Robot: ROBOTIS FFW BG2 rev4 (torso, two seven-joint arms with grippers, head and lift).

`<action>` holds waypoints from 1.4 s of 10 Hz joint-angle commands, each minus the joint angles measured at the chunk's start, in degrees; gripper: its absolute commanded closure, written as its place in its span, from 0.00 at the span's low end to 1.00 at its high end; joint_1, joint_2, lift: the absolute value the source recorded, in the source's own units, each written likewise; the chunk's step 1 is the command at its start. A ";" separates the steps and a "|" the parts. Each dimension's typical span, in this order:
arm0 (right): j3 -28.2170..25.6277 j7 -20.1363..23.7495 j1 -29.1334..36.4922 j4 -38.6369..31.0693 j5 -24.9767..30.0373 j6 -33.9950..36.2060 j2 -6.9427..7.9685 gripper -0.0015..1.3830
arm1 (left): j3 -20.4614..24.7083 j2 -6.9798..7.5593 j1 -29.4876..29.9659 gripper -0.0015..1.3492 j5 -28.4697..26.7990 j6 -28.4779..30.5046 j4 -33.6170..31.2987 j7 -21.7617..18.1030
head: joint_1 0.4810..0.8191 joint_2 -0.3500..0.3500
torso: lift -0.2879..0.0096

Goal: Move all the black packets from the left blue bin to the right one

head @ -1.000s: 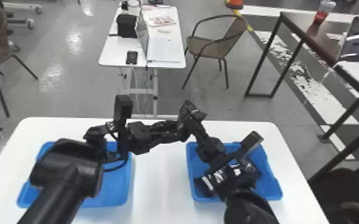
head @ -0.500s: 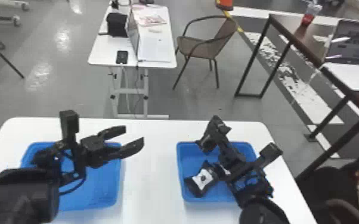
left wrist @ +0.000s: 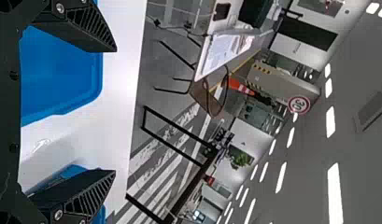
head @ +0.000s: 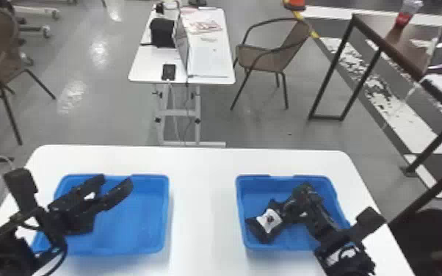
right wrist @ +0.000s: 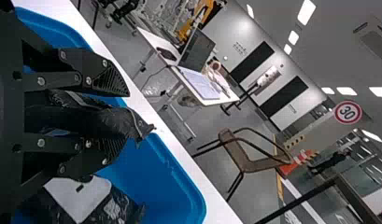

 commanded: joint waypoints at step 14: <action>4.99 -1.99 12.07 -33.76 -2.86 -11.77 4.97 0.21 | -1.48 1.51 -14.15 0.14 -16.15 28.27 12.56 26.12 | 0.63 0.54 | 0.97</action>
